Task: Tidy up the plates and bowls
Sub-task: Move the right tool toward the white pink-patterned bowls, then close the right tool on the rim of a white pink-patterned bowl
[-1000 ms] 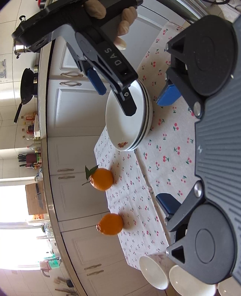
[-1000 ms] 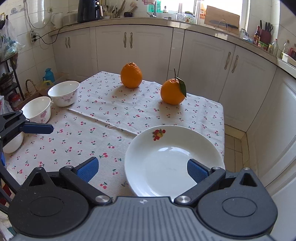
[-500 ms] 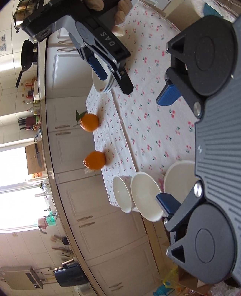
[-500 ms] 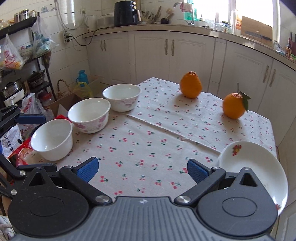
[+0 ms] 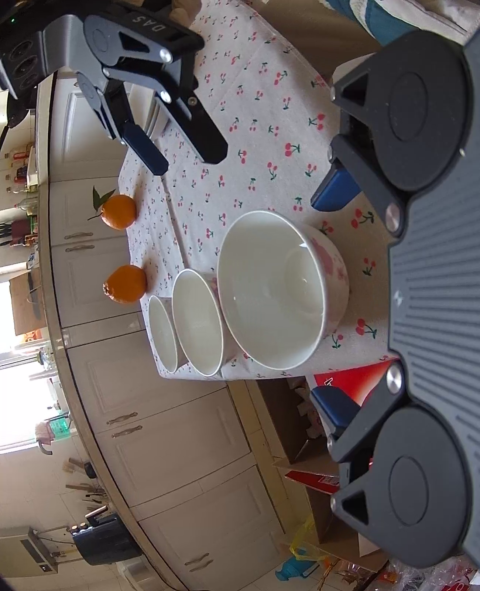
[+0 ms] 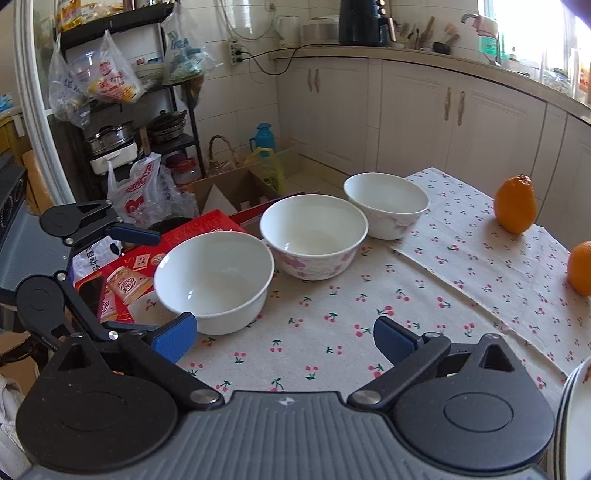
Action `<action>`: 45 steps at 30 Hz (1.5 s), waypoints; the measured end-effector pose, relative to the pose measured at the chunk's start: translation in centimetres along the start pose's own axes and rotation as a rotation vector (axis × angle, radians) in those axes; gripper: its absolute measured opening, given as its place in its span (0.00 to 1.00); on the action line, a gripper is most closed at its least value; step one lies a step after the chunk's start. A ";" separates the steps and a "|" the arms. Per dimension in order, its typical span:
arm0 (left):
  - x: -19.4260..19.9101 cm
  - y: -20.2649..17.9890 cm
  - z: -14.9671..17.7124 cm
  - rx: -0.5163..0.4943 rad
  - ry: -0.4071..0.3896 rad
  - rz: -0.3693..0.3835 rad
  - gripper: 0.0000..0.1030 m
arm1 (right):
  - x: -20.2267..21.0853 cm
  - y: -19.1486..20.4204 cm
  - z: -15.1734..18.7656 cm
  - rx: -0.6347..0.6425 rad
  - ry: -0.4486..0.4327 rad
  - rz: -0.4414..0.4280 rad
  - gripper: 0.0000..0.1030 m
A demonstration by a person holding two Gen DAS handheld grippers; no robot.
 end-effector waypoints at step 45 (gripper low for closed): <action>-0.9 -0.4 -1.0 -0.007 0.007 0.159 0.78 | -5.1 1.4 -4.0 -0.039 0.079 -0.219 0.63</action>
Point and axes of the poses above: each gripper's, at about its wrist camera, not at the fingertips, and x roughly against the way its jaws point, y to its left, z to its underside, the point moved 9 cm from there along -x, roughly the way its jaws point, and after that the axes turned 12 degrees about y, right-handed, at the moved point
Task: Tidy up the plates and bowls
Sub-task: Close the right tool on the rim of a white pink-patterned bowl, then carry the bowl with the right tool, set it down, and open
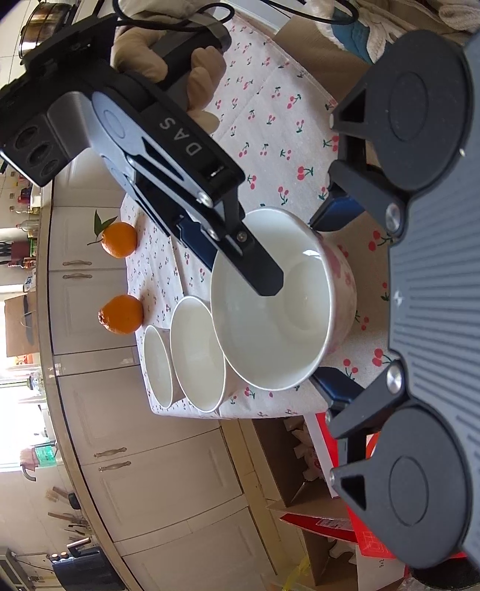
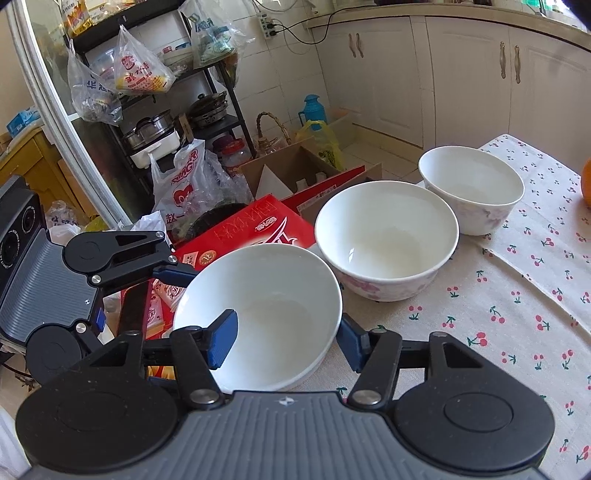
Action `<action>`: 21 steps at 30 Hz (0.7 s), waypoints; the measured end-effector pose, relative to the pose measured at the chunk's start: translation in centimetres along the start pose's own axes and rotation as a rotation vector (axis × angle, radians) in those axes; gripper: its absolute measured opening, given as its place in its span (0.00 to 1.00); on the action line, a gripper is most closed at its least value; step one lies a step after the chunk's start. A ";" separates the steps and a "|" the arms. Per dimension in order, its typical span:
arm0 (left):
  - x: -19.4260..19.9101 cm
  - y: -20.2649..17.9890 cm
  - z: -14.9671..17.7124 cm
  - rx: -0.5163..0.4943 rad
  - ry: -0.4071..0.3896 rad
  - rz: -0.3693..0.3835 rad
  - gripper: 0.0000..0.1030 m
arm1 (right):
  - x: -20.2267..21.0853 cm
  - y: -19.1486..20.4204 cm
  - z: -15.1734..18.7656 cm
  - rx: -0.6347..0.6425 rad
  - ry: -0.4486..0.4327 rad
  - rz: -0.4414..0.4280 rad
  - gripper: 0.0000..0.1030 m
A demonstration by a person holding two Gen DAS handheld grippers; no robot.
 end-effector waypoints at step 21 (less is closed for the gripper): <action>-3.0 -7.5 -5.8 -0.164 -0.048 0.152 0.78 | 7.1 -5.5 6.4 -0.147 -0.080 0.183 0.64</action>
Point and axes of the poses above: each gripper's, at about its wrist camera, not at the fingertips, and x roughly against the way its jaws point, y to its left, z to its underside, the point moved 9 cm from there along -x, roughly the way its jaws point, and after that the axes turned 12 degrees about y, right-handed, at the moved point
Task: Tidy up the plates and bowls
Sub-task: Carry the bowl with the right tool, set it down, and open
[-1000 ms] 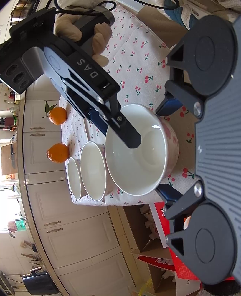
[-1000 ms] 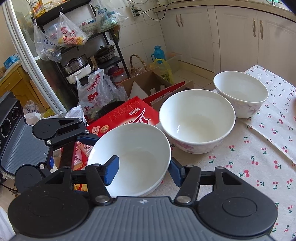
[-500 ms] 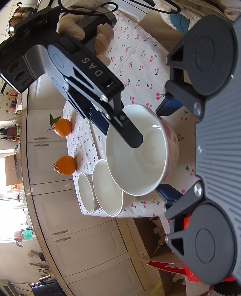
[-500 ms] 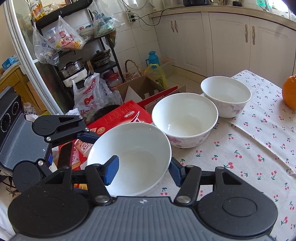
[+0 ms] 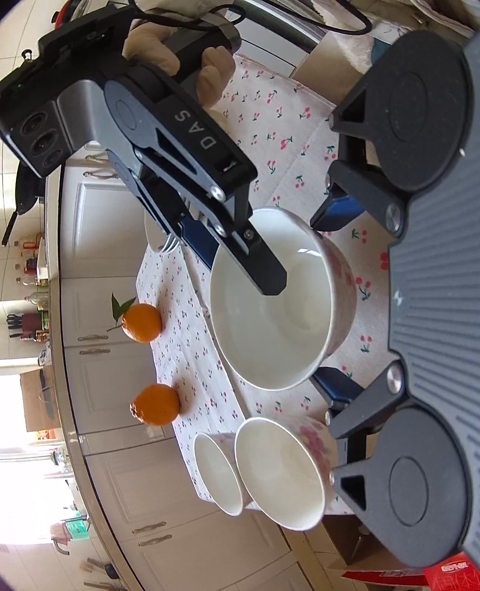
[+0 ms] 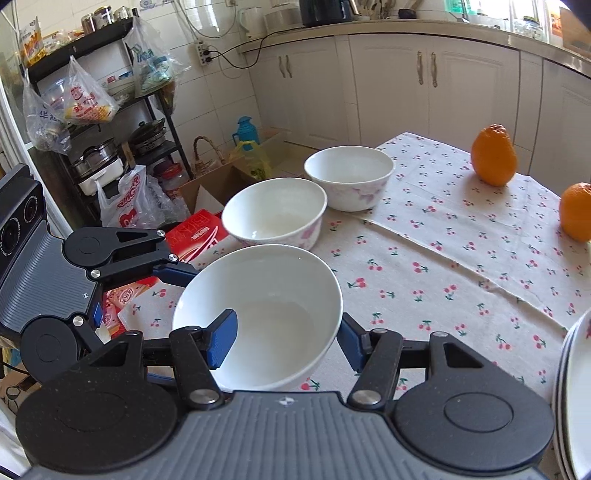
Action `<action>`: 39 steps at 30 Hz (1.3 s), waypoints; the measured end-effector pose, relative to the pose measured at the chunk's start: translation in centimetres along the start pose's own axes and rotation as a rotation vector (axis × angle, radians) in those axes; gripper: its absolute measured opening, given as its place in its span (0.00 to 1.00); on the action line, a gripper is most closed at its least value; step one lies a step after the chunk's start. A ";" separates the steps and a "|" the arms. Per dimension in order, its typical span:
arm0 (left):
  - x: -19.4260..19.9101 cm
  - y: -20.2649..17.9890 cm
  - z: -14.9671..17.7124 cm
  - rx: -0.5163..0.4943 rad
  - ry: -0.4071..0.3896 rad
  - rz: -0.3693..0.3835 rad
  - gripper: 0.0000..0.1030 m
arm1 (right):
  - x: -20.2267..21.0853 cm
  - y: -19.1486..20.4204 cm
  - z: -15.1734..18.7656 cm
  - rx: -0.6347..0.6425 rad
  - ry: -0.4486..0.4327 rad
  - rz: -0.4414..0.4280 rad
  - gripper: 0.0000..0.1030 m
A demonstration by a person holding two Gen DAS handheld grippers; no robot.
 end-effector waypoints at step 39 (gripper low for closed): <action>-4.9 -2.8 -3.2 -0.074 -0.014 0.080 0.94 | 1.3 -5.5 2.3 -0.097 -0.053 0.115 1.00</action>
Point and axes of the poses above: each gripper's, at about its wrist camera, not at the fingertips, and x roughly against the way its jaws point, y to its left, z to its underside, the point moved 9 cm from there along -x, roughly the way its jaws point, and after that the axes turned 12 degrees about y, right-handed, at the moved point
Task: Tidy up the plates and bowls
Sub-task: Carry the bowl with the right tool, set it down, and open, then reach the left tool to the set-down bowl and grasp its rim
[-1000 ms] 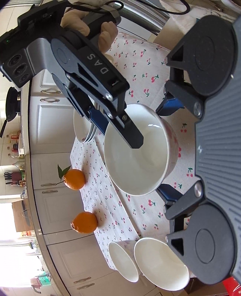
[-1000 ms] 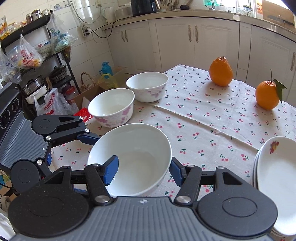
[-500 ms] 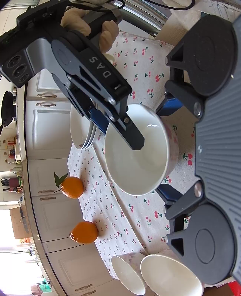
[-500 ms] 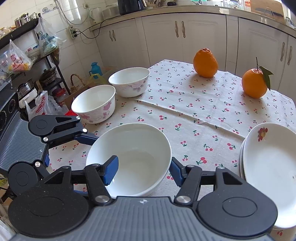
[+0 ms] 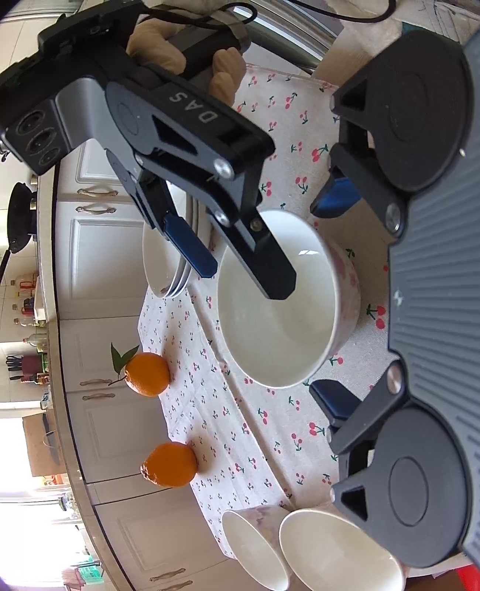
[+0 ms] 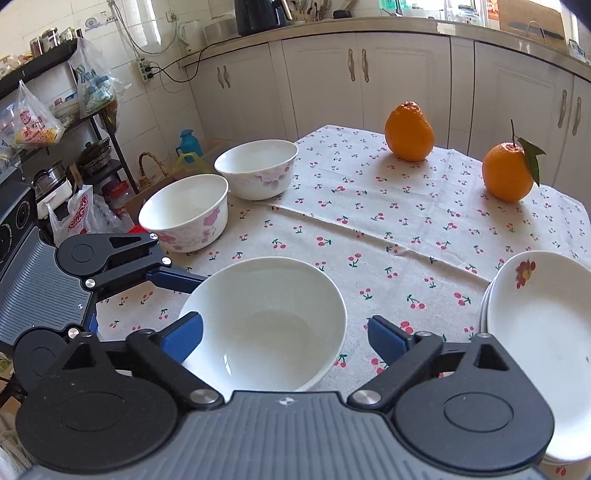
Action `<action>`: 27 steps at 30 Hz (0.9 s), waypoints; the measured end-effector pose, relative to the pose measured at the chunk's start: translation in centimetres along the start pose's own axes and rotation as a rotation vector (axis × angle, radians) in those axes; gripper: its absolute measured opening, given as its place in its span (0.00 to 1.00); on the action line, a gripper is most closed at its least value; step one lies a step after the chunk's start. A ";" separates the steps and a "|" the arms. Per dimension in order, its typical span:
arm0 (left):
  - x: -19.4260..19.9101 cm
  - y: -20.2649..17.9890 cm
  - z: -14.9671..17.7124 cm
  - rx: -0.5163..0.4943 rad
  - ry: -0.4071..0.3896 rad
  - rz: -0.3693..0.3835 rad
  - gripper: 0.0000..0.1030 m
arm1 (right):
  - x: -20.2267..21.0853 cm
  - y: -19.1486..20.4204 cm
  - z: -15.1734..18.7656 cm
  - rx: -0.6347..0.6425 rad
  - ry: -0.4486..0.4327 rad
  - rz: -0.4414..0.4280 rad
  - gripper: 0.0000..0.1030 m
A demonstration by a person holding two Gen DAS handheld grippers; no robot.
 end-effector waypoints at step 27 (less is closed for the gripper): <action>10.6 9.5 5.4 0.297 -0.089 -0.280 0.95 | 0.2 6.6 -5.3 0.223 -0.047 0.230 1.00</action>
Point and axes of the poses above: each gripper's, at about its wrist camera, not at the fingertips, and x roughly against the way its jaws point, y to its left, z to its underside, the point moved 9 cm from there along -x, roughly the way its jaws point, and after that the axes turned 12 degrees about y, right-handed, at the moved point
